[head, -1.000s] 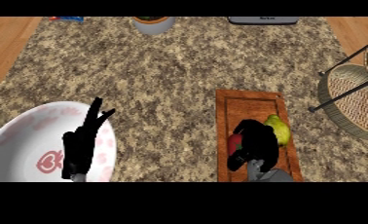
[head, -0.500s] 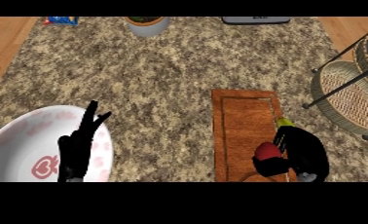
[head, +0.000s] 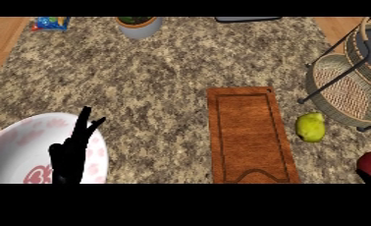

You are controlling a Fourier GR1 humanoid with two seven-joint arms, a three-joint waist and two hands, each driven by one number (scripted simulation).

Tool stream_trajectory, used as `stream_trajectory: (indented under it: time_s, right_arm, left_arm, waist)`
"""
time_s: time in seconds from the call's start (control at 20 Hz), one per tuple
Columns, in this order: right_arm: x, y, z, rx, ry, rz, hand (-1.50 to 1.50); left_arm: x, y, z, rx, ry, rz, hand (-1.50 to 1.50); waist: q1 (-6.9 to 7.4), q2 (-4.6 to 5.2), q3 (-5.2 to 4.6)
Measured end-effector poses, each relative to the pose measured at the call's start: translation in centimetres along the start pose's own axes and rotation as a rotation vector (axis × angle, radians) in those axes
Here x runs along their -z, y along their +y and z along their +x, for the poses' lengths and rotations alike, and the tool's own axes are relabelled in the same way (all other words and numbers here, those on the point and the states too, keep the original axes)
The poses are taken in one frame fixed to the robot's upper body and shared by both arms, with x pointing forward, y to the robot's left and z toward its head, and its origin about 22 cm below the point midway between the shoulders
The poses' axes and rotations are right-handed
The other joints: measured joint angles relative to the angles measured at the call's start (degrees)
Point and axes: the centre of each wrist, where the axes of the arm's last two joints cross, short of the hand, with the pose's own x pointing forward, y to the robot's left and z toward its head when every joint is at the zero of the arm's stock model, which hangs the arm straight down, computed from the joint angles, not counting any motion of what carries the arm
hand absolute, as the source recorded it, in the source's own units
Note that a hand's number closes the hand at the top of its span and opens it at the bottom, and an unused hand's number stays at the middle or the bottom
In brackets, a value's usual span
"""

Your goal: Pick the tomato from the cutting board and place it in the tiered basket

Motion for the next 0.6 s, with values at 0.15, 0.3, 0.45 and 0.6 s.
stream_trajectory:
  time_s: [0.15,0.3,0.45,0.6]
  right_arm:
    - [-0.8,-3.8,-2.8,0.137,-0.028,-0.088,1.50]
    - [-2.0,-8.3,-4.7,0.254,-0.075,-0.195,1.50]
    - [-4.0,-12.7,-6.5,0.282,-0.133,-0.304,1.50]
    - [-6.6,-16.7,-8.1,0.268,-0.167,-0.374,1.50]
  left_arm:
    - [-0.1,0.0,-0.1,-0.002,0.007,0.012,0.00]
    - [-0.1,0.3,-0.1,0.002,0.008,0.016,0.00]
    - [0.0,-0.1,0.1,0.003,0.000,0.005,0.00]
    - [0.1,-0.2,0.2,0.000,-0.009,-0.010,0.00]
  waist:
    - [-0.47,-0.12,-0.08]
    - [-0.56,-0.17,-0.18]
    - [-0.01,-0.05,-0.25]
    - [0.66,0.10,-0.31]
